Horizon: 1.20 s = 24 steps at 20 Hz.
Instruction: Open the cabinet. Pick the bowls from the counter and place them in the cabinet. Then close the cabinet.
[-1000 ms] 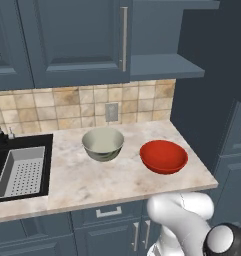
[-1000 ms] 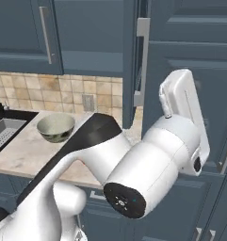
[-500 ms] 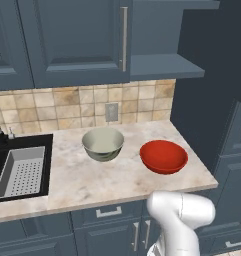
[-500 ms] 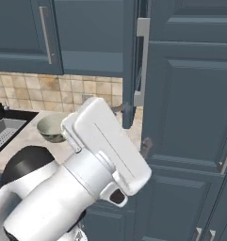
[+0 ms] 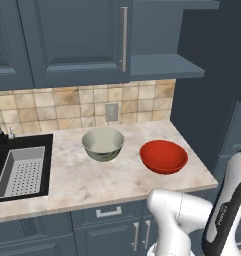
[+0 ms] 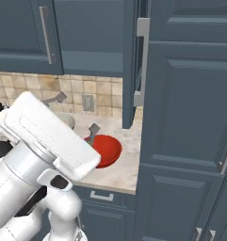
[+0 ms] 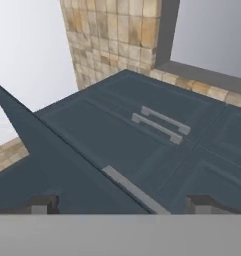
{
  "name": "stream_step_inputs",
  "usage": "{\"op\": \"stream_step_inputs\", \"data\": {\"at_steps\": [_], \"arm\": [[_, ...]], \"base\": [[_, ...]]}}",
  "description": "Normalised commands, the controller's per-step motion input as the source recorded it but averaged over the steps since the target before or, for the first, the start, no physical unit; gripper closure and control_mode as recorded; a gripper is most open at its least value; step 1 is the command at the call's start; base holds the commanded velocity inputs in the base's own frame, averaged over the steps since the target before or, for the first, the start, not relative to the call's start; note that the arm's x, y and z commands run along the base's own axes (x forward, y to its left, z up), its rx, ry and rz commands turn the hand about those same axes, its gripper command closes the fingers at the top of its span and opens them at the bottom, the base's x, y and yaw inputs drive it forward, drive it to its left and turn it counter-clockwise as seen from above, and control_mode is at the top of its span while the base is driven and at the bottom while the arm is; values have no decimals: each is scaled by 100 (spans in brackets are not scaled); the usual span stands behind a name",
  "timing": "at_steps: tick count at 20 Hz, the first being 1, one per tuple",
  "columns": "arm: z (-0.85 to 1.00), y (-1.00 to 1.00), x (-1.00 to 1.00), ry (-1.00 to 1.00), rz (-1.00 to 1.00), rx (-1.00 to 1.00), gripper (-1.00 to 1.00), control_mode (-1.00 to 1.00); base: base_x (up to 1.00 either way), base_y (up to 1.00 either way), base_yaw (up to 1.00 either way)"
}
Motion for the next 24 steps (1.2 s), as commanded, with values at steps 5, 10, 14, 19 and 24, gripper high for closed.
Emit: {"op": "stream_step_inputs", "data": {"at_steps": [5,10,14,19,24], "arm": [[24,98,-13,-3,0,-19,-100,-100],[1,100,-2,-1,0,-25,-100,-100],[0,84,8,0,3,-18,-100,-100],[-9,66,27,7,5,-13,-100,-100],[-24,52,57,13,5,-8,-100,-100]], "base": [[0,0,0],[0,0,0],[0,0,0],[0,0,0],[0,0,0]]}}
